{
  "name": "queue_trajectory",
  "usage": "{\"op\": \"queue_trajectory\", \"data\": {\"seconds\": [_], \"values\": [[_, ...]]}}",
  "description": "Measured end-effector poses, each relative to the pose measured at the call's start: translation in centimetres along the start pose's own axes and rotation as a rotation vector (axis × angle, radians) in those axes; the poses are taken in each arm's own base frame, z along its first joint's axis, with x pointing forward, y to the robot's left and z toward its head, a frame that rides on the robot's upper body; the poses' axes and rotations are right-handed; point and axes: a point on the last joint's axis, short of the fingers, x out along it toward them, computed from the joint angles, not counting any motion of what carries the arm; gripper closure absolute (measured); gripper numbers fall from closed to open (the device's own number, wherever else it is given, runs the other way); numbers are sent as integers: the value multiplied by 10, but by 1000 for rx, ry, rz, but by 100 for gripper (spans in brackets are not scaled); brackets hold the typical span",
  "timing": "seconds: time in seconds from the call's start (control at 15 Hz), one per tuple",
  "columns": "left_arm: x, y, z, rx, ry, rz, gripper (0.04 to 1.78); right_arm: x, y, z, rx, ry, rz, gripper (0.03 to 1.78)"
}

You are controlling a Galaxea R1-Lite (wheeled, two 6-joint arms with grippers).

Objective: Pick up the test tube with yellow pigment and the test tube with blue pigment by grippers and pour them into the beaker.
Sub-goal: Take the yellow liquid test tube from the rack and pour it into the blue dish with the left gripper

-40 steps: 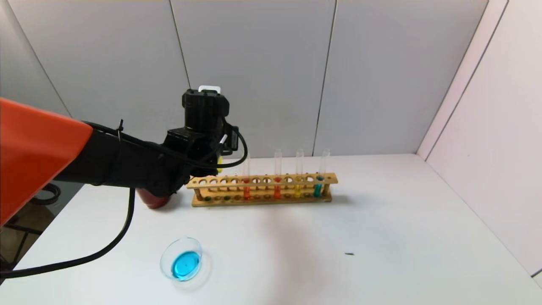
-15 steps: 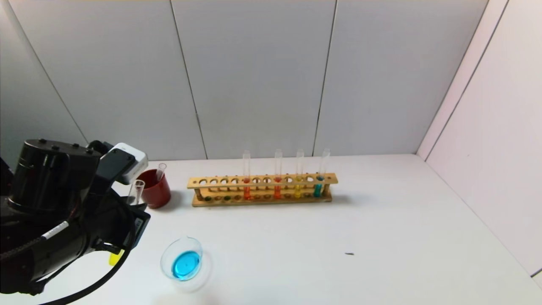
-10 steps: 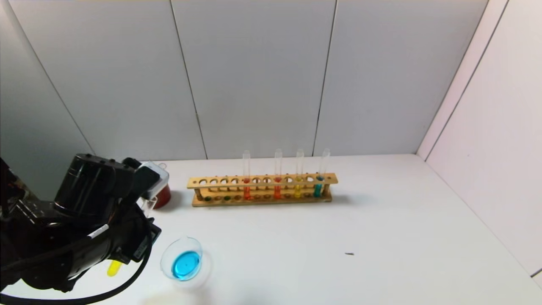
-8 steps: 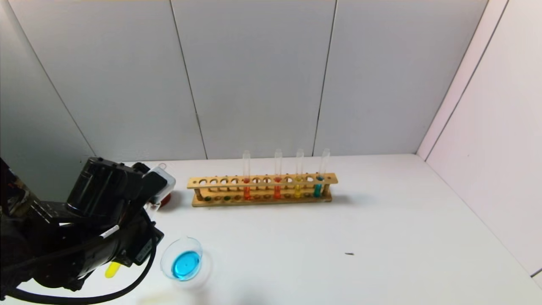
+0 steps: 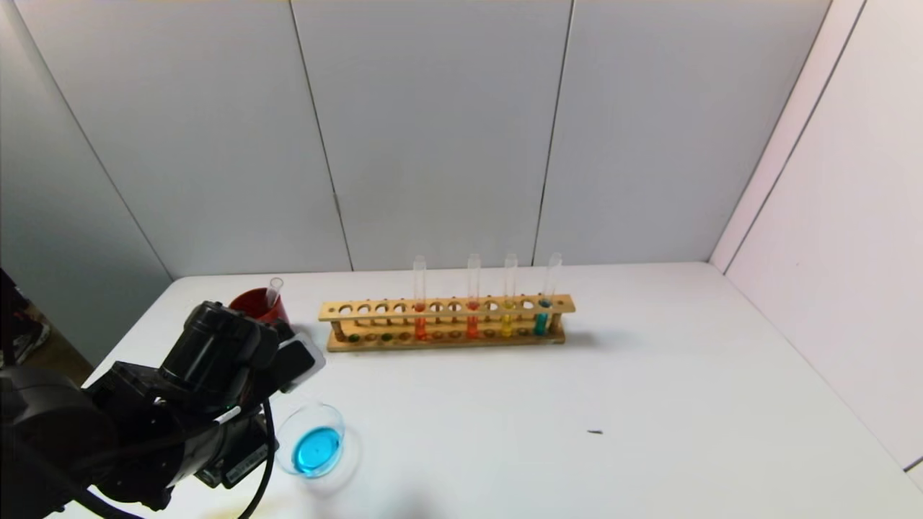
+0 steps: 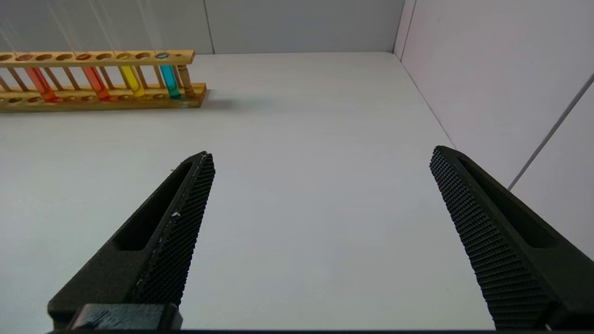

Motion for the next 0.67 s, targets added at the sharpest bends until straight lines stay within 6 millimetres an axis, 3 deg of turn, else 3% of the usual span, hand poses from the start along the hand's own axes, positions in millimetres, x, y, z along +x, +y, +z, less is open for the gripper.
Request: {"op": "queue_trajectory", "data": {"seconds": [0.27,0.67], "values": [[15,-10,0,61,90,0,151,0,0,0,0,0,0,11],[18,-22,4,182,203,-65,151,0,0,0,0,0,0,11]]}}
